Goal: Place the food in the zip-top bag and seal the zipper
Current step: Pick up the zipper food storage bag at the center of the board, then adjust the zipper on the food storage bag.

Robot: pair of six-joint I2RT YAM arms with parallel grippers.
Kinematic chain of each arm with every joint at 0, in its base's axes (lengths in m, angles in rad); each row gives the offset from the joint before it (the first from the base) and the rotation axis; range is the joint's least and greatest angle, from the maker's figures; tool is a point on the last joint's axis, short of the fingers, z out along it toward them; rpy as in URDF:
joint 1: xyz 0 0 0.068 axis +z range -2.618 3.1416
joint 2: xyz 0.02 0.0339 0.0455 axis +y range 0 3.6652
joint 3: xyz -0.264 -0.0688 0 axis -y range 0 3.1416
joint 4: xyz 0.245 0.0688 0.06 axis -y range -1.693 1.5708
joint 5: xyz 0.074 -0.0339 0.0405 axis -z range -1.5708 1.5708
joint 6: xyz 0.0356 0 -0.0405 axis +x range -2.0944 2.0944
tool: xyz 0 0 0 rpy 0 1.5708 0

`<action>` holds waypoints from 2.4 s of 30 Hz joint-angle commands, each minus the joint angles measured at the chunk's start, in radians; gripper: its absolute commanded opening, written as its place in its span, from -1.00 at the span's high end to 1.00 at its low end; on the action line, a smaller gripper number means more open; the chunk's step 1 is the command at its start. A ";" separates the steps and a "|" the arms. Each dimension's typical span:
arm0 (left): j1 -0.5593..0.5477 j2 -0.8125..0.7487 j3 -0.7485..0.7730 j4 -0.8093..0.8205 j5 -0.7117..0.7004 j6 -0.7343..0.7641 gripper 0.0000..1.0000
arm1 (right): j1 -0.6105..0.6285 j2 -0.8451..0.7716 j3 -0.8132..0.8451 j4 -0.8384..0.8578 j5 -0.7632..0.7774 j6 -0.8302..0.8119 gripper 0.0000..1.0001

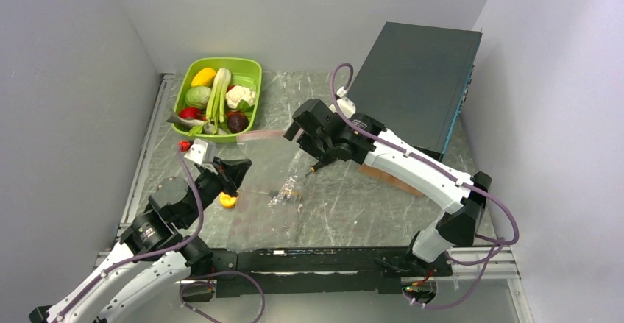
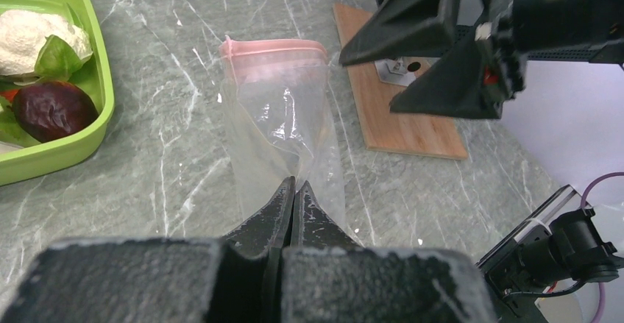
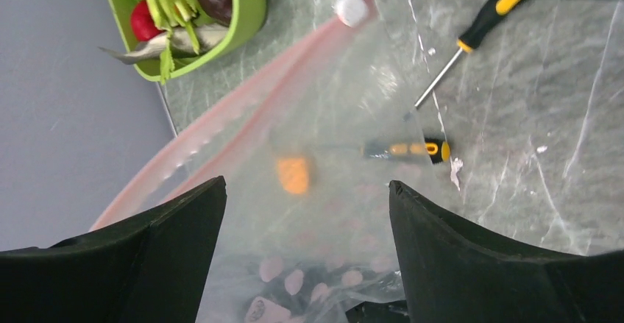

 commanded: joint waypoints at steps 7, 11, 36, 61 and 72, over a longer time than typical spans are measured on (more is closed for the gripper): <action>0.001 -0.034 -0.014 0.042 0.025 0.020 1.00 | -0.003 -0.023 -0.049 0.089 -0.071 0.177 -0.59; 0.001 -0.036 -0.009 0.036 0.025 0.026 1.00 | -0.021 -0.045 -0.051 0.086 -0.039 0.186 -0.59; 0.001 0.018 -0.009 0.113 0.071 -0.002 1.00 | -0.004 0.075 0.006 0.173 -0.103 0.274 0.13; 0.001 0.100 0.287 -0.284 0.187 -0.004 -0.98 | -0.006 -0.383 -0.514 0.790 -0.284 -0.680 1.00; 0.001 0.188 0.443 -0.375 0.106 0.023 -0.99 | -0.005 -0.728 -0.470 0.339 -0.294 -1.002 1.00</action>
